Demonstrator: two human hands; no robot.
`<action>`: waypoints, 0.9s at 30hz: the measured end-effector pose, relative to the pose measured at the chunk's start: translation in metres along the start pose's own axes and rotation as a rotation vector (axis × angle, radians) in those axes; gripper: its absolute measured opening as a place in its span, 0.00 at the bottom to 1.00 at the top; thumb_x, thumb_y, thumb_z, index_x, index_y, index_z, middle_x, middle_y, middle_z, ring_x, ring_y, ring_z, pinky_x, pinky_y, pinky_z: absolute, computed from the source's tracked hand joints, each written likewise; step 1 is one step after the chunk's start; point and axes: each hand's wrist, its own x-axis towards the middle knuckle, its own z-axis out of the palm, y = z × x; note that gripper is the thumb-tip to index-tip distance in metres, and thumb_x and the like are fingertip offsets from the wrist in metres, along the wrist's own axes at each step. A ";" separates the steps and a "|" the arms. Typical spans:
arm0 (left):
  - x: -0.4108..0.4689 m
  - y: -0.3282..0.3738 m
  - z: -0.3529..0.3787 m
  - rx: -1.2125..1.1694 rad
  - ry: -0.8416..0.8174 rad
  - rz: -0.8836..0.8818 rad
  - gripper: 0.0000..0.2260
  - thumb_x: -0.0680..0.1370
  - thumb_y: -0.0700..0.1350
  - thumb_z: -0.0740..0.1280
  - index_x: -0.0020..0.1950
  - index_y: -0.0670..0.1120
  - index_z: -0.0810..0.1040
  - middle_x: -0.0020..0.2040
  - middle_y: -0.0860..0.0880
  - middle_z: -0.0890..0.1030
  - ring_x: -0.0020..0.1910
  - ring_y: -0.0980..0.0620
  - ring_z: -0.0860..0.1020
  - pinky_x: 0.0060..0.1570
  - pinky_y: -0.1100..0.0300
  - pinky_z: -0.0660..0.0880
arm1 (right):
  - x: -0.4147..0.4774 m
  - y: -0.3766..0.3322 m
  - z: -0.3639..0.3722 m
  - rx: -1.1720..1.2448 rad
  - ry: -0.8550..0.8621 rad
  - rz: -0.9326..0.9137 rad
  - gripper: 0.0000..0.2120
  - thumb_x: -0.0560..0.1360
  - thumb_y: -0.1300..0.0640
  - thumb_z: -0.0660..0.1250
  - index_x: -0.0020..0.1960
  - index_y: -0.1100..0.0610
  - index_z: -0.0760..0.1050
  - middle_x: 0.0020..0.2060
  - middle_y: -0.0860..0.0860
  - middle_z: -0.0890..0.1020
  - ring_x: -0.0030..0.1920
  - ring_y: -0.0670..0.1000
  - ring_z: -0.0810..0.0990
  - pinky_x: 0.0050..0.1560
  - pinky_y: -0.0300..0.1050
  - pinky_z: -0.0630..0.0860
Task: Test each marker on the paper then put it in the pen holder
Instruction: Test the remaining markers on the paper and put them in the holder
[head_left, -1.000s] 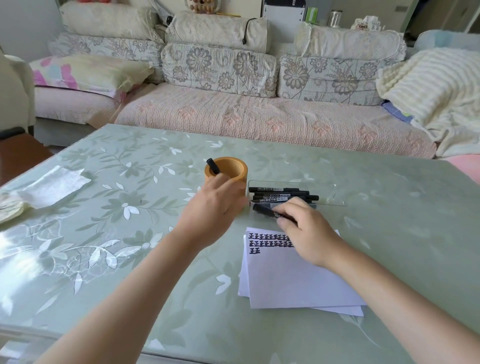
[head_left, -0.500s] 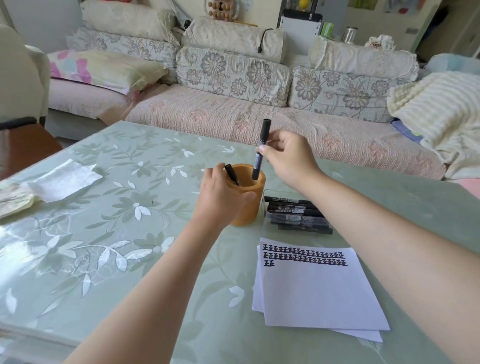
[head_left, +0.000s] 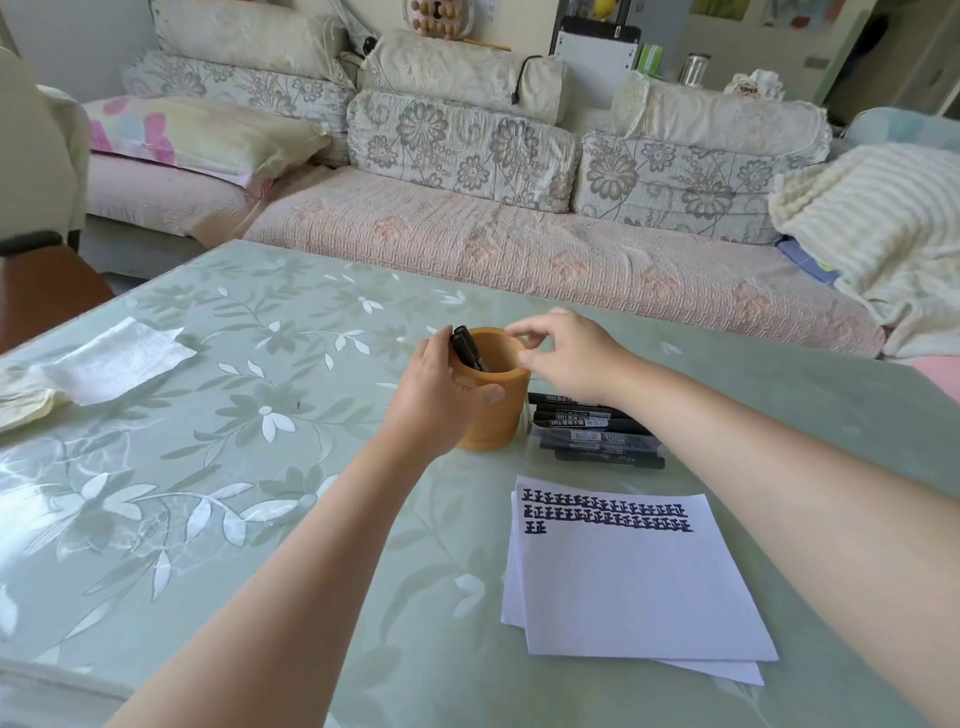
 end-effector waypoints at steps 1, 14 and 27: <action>0.000 0.000 -0.001 0.003 0.005 0.006 0.30 0.70 0.50 0.75 0.69 0.50 0.67 0.59 0.55 0.70 0.62 0.55 0.68 0.50 0.67 0.60 | -0.004 0.006 -0.002 0.008 0.039 0.000 0.11 0.77 0.55 0.66 0.58 0.46 0.78 0.51 0.49 0.75 0.51 0.49 0.75 0.51 0.42 0.67; -0.024 0.004 0.002 0.187 0.264 0.269 0.27 0.72 0.43 0.69 0.70 0.46 0.65 0.65 0.48 0.66 0.63 0.47 0.65 0.63 0.56 0.65 | -0.044 0.060 -0.013 -0.337 -0.233 0.115 0.09 0.76 0.53 0.70 0.56 0.49 0.83 0.55 0.47 0.83 0.56 0.51 0.79 0.60 0.46 0.74; -0.067 -0.023 0.029 0.515 -0.319 0.427 0.23 0.75 0.63 0.62 0.67 0.55 0.69 0.58 0.57 0.72 0.59 0.55 0.69 0.57 0.59 0.69 | -0.055 0.056 -0.010 -0.488 -0.107 -0.014 0.07 0.81 0.50 0.61 0.56 0.50 0.74 0.55 0.47 0.80 0.56 0.54 0.76 0.57 0.50 0.69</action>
